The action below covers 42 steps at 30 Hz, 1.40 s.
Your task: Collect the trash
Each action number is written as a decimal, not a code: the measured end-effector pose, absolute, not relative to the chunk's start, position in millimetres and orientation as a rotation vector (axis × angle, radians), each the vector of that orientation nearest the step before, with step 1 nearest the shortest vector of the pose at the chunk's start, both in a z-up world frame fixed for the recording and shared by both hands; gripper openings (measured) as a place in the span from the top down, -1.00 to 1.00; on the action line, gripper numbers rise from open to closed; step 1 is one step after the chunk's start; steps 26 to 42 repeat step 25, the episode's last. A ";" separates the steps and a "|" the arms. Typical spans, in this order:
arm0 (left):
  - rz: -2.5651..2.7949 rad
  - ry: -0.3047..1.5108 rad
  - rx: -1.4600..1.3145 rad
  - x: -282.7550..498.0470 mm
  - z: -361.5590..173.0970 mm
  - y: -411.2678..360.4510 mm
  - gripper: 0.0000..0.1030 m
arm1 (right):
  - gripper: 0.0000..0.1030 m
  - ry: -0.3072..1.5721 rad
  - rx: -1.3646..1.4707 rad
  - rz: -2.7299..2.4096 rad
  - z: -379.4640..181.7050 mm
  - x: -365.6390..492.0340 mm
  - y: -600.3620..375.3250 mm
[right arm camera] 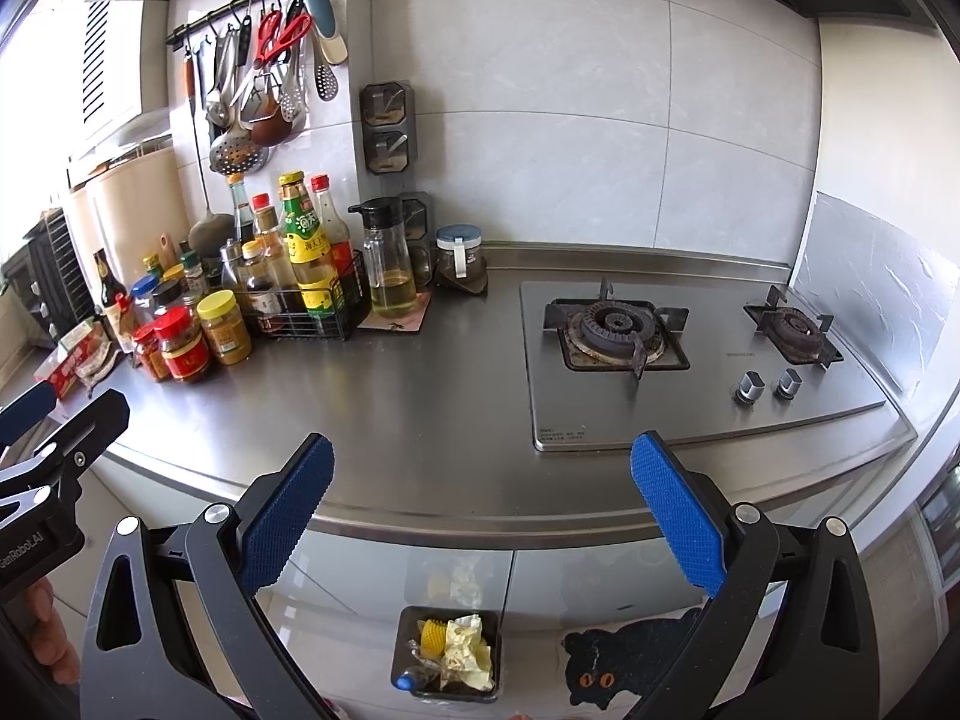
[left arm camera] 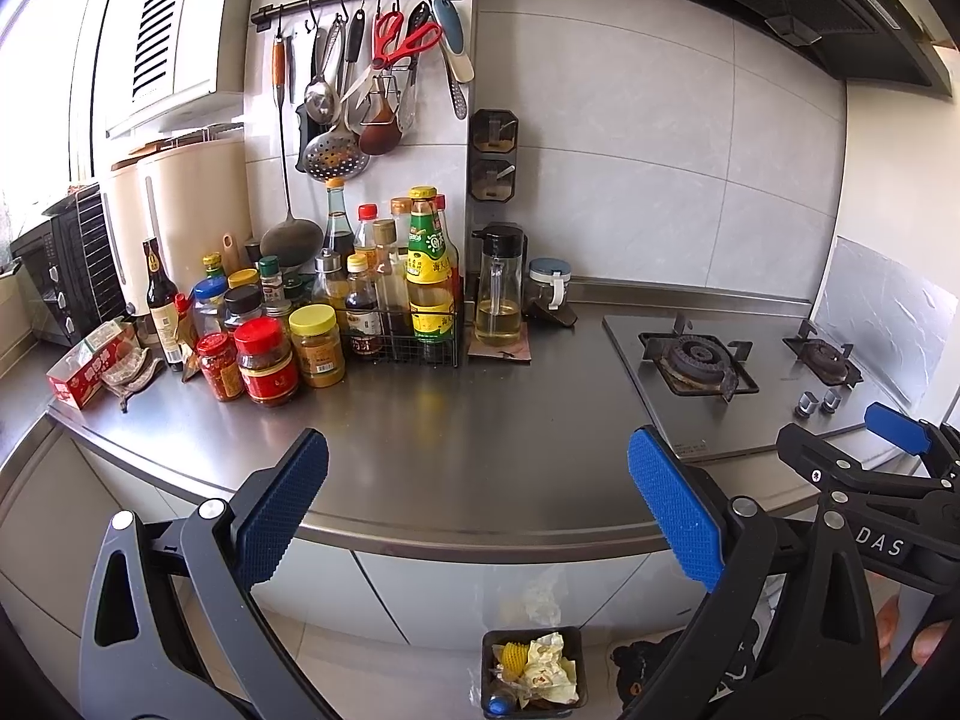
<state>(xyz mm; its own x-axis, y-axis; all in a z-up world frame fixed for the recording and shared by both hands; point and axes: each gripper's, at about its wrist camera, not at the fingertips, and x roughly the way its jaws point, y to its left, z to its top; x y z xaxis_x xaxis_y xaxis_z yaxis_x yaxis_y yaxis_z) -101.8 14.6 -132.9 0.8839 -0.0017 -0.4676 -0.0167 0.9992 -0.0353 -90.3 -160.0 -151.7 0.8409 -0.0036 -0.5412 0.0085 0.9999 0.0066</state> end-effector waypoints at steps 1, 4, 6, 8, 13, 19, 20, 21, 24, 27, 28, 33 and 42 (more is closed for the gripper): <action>0.008 0.486 -0.038 -102.0 -133.1 14.2 -0.84 | -0.94 0.574 0.007 -0.008 -152.1 -90.0 -160.3; 0.005 0.478 -0.040 -102.9 -133.3 13.6 -0.84 | -0.94 0.581 0.003 -0.009 -153.8 -89.2 -160.7; -0.002 0.473 -0.039 -102.2 -133.7 12.8 -0.84 | -0.94 0.584 0.002 -0.006 -155.0 -87.7 -161.4; -0.003 0.472 -0.038 -101.2 -133.6 12.2 -0.84 | -0.94 0.588 0.004 -0.005 -155.8 -87.2 -161.7; -0.005 0.472 -0.043 -99.4 -134.1 13.7 -0.84 | -0.94 0.585 0.005 -0.006 -156.1 -86.4 -161.5; -0.018 0.489 -0.033 -96.7 -134.8 11.8 -0.84 | -0.94 0.585 0.009 -0.004 -156.6 -86.3 -161.0; -0.014 0.493 -0.025 -96.4 -135.3 10.7 -0.84 | -0.94 0.586 0.008 -0.005 -156.3 -86.4 -161.1; -0.012 0.494 -0.018 -96.6 -135.8 10.0 -0.84 | -0.94 0.585 0.009 -0.005 -156.6 -86.6 -160.7; -0.015 0.495 -0.016 -98.2 -136.3 9.0 -0.84 | -0.94 0.584 0.009 -0.006 -156.1 -86.5 -160.1; -0.017 0.495 -0.018 -98.8 -136.0 9.1 -0.84 | -0.94 0.584 0.008 -0.006 -156.2 -86.6 -159.9; -0.017 0.495 -0.018 -98.8 -136.0 9.1 -0.84 | -0.94 0.584 0.008 -0.006 -156.2 -86.6 -159.9; -0.017 0.495 -0.018 -98.8 -136.0 9.1 -0.84 | -0.94 0.584 0.008 -0.006 -156.2 -86.6 -159.9; -0.017 0.495 -0.018 -98.8 -136.0 9.1 -0.84 | -0.94 0.584 0.008 -0.006 -156.2 -86.6 -159.9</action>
